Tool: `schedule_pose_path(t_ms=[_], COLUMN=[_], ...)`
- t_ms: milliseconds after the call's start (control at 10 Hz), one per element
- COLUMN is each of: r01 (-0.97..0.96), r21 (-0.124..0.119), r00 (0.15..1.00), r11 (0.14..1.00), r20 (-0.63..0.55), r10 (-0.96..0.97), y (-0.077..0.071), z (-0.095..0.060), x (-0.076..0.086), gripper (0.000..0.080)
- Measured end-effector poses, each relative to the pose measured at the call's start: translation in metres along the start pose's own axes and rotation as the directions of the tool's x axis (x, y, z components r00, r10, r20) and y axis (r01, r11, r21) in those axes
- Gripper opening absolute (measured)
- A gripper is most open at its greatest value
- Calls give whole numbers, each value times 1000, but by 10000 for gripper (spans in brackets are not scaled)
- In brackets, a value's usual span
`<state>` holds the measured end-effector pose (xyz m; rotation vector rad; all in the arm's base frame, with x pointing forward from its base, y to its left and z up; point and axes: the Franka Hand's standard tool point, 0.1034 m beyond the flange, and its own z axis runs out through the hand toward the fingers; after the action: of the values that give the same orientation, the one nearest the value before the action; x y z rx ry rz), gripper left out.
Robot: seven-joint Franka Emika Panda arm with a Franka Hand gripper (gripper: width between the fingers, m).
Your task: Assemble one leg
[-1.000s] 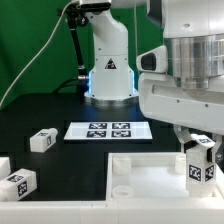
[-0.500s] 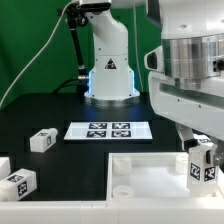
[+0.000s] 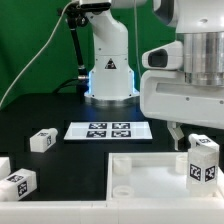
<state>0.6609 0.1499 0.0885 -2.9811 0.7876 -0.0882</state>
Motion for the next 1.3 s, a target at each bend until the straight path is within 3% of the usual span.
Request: schedule_pose_path(t_ms=[400,700,1000,1300], r01=[259,581,724,750], r21=[-1,-4,-15,-18], r00=[966,814,689,661], r11=[966,814,690,661], r20=[-1,-18,-15,-12], r10=[-259,-581,-724,-750], y=[2,7,12,13], z=[1,4,4,5], x=[2,8,8,8], gripper=[649,649,649,637])
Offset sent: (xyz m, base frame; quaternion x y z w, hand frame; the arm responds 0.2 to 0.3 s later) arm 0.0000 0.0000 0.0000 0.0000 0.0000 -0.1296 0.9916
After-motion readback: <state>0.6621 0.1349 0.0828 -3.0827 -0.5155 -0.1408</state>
